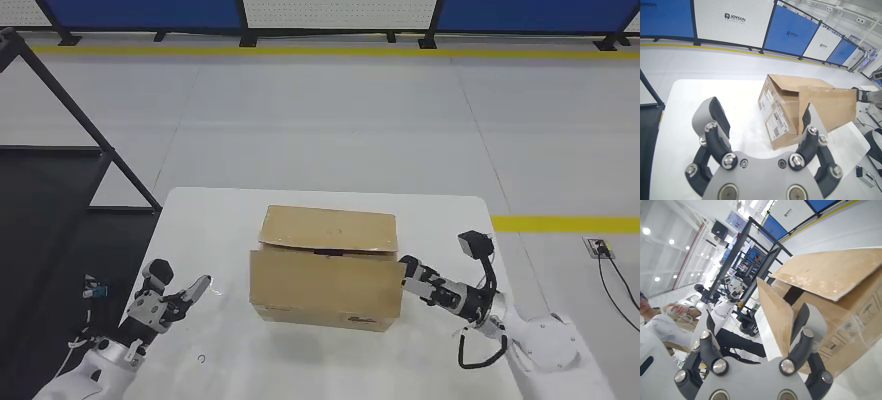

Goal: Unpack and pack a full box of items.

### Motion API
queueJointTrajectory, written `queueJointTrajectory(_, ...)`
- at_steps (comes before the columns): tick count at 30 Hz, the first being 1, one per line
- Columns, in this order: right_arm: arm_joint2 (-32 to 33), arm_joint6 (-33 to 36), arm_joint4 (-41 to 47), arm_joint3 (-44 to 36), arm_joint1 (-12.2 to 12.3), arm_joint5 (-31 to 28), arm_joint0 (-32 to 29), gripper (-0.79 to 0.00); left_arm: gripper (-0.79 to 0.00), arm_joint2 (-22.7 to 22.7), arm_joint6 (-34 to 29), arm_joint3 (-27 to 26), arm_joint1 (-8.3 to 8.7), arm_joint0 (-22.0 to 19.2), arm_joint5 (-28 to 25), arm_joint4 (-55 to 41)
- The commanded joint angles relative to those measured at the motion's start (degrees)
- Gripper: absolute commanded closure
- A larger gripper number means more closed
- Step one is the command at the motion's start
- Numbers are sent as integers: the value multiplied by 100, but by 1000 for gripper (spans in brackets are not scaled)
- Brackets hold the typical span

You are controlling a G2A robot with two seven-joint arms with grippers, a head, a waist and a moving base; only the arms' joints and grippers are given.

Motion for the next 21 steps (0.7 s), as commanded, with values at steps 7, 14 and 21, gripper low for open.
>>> queueJointTrajectory(7, 325, 1303, 1174, -970, 215, -186, -544, -785, -785, 130, -83, -83, 17, -50, -260, -27)
queueJointTrajectory(14, 232, 1269, 338, -1515, 502, -221, -1227, -785, -785, 363, -374, -28, 57, -127, -749, 276)
queueJointTrajectory(21, -202, 996, -322, -1119, 716, -492, -1328, -785, -785, 654, -831, 196, 107, -216, -1092, 848)
